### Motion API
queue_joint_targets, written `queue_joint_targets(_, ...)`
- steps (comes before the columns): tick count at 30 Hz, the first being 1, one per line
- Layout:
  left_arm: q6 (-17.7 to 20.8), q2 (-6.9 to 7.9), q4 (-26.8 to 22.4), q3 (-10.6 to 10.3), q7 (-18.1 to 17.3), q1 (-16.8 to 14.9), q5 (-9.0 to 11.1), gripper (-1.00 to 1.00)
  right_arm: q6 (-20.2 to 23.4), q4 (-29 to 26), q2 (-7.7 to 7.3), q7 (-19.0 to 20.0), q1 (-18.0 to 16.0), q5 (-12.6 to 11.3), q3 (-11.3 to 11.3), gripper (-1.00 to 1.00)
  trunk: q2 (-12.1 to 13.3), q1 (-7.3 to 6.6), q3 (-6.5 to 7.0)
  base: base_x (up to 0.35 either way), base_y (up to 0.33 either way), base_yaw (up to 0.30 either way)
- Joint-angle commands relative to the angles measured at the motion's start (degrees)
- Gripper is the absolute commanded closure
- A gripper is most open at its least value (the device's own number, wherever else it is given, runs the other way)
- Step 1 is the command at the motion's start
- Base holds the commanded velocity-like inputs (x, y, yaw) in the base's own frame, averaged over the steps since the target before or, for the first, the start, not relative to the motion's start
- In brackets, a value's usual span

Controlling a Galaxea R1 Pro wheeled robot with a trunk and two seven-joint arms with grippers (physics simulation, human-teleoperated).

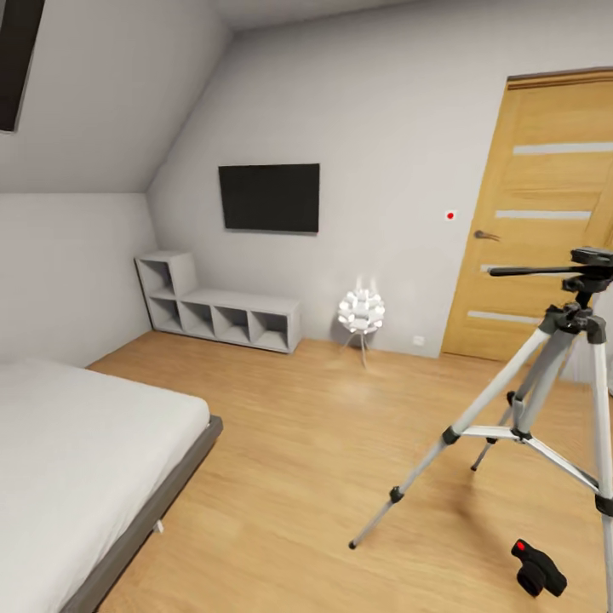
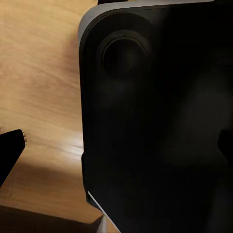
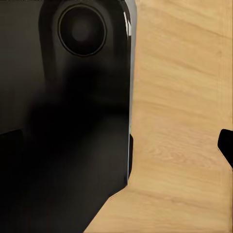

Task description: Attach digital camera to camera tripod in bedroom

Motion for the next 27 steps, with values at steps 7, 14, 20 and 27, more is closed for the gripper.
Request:
queue_joint_targets(7,0.0,0.05,0.0,0.0,0.0,0.0,0.0,-1.0,-0.4,0.2,-0.01,0.0,-0.1,0.0,0.0,-1.0,0.0,0.03,-0.04,0.26,0.172,0.207)
queue_joint_targets(14,0.0,0.1,0.0,0.0,0.0,0.0,0.0,-1.0,-0.4,0.2,-0.01,0.0,-0.1,0.0,0.0,-1.0,0.0,0.03,-0.04,0.324,0.06,0.024)
queue_joint_targets(20,0.0,0.09,0.0,0.0,0.0,0.0,0.0,-1.0,-0.4,0.2,-0.01,0.0,-0.1,0.0,0.0,-1.0,0.0,0.03,-0.04,0.338,0.01,0.004)
queue_joint_targets(27,0.0,0.1,0.0,0.0,0.0,0.0,0.0,-1.0,-0.4,0.2,-0.01,0.0,-0.1,0.0,0.1,-1.0,0.0,0.03,-0.04,0.34,0.002,-0.006)
